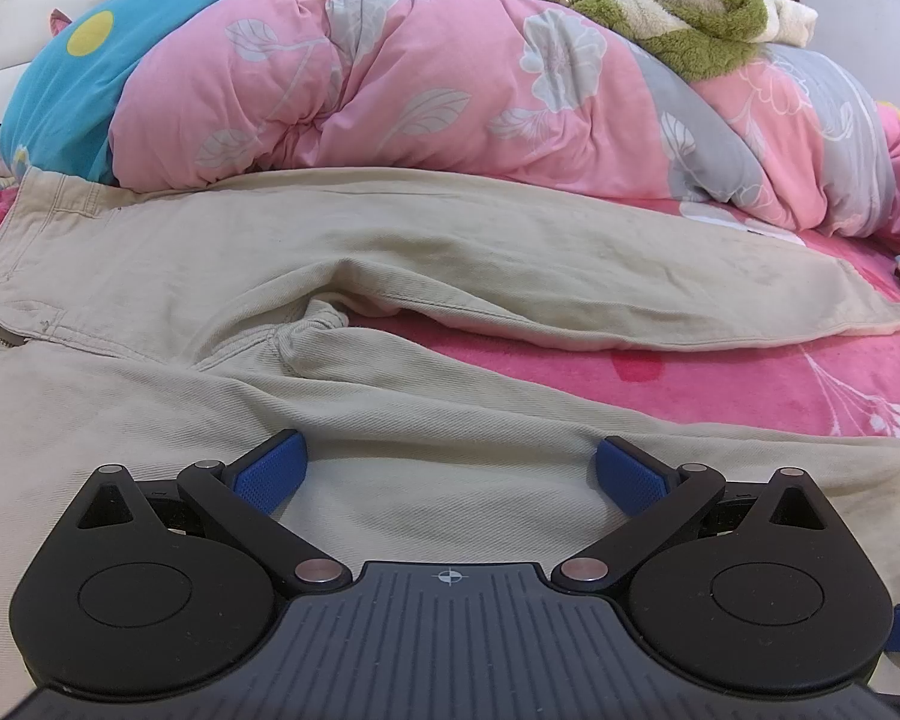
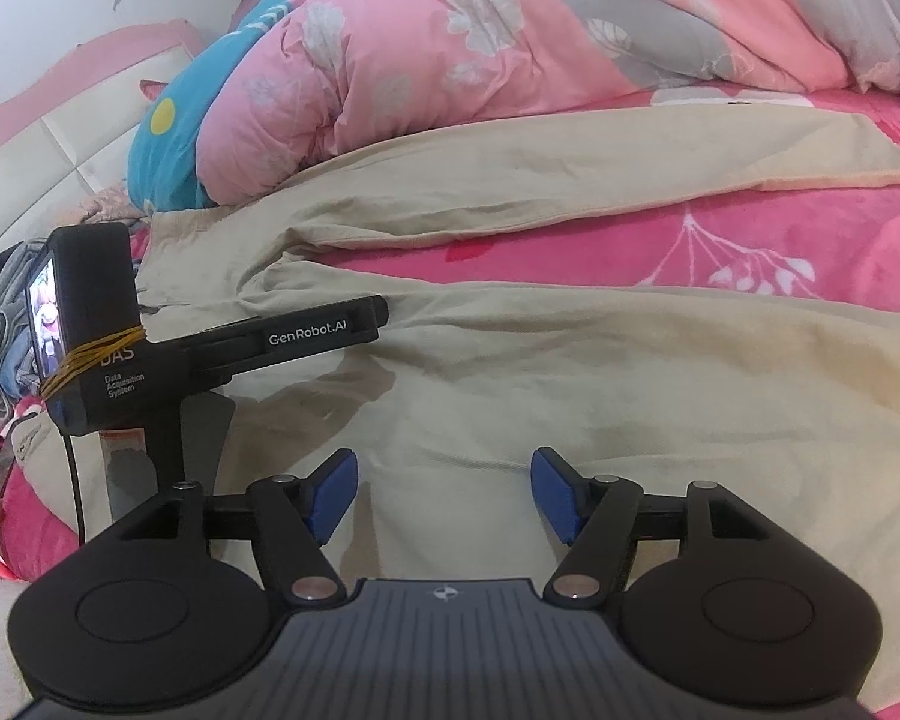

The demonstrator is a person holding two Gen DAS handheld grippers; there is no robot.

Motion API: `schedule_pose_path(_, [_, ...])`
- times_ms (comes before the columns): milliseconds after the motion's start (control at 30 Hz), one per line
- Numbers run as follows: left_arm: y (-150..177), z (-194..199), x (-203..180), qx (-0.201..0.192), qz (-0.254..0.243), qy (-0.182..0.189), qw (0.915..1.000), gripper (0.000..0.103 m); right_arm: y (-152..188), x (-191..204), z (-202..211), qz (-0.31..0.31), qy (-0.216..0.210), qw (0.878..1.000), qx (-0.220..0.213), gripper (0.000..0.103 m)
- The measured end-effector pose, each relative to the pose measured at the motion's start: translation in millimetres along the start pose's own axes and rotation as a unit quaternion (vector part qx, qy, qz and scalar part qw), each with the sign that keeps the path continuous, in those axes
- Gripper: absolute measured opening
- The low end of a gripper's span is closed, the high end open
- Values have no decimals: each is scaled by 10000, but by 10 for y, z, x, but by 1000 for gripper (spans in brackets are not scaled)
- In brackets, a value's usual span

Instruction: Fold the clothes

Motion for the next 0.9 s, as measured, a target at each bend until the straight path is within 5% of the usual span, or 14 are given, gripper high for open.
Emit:
schedule_pose_path(433, [2,-1,1,-1,-1,3,10000,103,-29,-132,229,-96,-18,9989,-460,67])
schedule_pose_path(900, [-2,1,-7,-4,-26,-15,10000,103,-342,-849,639,-492,296,9906,-1243,67])
Point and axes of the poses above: each gripper's, at about its wrist camera, not at the fingertips, and z roughly against the way its jaws point, x to its left, y to its underside, the point moved 10 cm from there along -z, roughly the way its jaws point, and after that the axes turned 5 degrees about -z, right-handed, at the moved point
